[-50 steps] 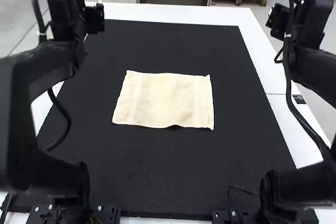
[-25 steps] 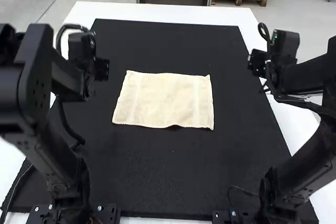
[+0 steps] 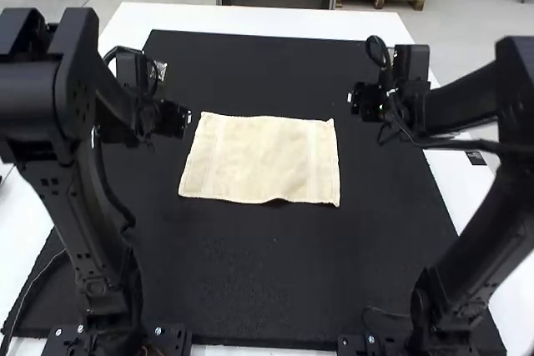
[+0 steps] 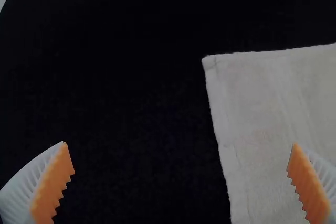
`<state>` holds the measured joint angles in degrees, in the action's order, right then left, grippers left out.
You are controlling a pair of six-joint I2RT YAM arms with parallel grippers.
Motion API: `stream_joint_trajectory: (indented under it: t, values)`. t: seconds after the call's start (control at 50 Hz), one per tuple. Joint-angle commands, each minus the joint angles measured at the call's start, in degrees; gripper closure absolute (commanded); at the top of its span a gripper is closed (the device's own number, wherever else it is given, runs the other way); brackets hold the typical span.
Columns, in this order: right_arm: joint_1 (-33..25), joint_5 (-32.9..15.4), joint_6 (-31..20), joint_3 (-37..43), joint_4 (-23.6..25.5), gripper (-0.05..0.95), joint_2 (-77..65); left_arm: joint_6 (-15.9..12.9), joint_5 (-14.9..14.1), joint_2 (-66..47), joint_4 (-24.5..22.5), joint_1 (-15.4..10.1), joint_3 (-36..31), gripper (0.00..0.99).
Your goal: Fold the towel.
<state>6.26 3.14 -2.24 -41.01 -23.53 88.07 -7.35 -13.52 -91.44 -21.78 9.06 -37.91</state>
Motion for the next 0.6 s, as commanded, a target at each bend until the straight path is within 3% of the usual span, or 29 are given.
stream_joint_trajectory:
  t: [0.0, 0.14, 0.58]
  values:
    - [0.68, 3.02, -0.57, -2.75, -0.03, 0.00, 3.16, 0.94, -5.73, -3.40, 1.48, 0.52, -3.05, 0.041]
    - [1.12, 4.25, -0.57, -4.60, 0.15, 0.00, 6.94, 0.94, -7.14, -7.44, 2.88, 0.34, -4.63, 0.039]
    - [4.20, 5.83, -0.48, -8.73, 0.06, 0.00, 15.64, 0.59, -7.49, -15.26, 1.83, 0.08, -10.60, 0.036]
